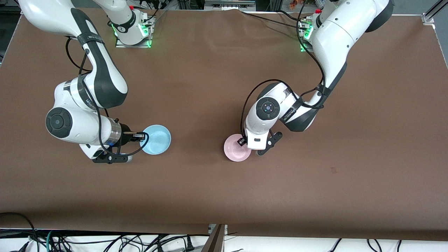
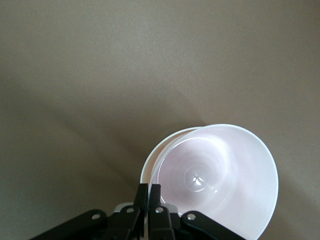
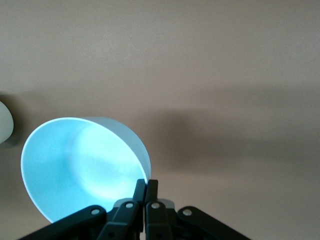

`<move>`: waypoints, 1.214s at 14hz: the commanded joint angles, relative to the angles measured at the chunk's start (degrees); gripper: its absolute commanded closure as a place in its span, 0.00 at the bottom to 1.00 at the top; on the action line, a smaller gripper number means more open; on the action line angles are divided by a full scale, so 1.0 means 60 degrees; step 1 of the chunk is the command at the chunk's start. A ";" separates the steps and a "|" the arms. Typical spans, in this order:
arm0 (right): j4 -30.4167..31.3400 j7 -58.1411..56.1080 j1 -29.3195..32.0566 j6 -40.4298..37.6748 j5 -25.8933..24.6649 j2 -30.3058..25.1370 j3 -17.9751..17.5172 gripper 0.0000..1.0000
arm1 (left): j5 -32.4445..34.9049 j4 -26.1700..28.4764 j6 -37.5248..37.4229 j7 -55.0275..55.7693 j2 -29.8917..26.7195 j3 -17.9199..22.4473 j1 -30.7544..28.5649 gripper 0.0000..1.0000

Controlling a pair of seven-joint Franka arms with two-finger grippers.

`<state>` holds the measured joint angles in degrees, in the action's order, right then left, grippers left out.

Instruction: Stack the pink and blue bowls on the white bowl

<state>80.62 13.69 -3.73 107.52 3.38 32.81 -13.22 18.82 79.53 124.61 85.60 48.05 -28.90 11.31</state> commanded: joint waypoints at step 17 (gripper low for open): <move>-0.0691 0.3498 -0.1690 0.0712 0.0066 0.0550 -0.0023 1.00 | 0.0290 -0.0086 -0.0041 -0.0659 0.0370 0.0173 -0.0465 0.41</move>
<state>80.09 28.70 -10.99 111.07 3.42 33.77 -13.50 18.86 79.34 124.59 82.12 49.56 -28.34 7.96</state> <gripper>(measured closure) 0.978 0.405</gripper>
